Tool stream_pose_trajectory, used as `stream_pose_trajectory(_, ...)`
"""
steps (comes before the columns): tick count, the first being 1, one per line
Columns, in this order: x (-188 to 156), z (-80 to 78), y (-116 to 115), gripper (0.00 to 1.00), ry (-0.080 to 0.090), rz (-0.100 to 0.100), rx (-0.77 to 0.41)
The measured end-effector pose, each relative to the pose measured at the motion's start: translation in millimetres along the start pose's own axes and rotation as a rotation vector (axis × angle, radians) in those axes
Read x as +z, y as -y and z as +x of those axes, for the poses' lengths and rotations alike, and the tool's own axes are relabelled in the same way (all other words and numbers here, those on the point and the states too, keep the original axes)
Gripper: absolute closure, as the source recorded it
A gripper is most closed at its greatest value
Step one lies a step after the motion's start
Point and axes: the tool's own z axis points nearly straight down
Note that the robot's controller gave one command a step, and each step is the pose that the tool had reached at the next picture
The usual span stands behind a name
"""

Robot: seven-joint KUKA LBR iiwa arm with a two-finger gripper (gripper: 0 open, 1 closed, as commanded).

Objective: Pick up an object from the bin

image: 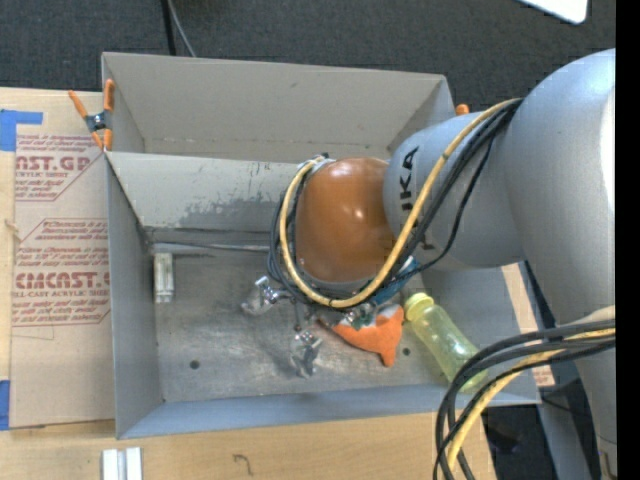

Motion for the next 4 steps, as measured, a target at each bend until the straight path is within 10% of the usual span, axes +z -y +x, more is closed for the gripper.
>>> stream_pose_trajectory(1, -51.7, -19.8, 44.3, 0.00, 0.003, 0.001, -0.224)
stream_pose_trajectory(2, -2.7, 48.2, 93.4, 1.00, 0.005, 0.003, 0.150)
stream_pose_trajectory(4, -13.9, 50.4, 97.4, 1.00, 0.002, -0.001, 0.093)
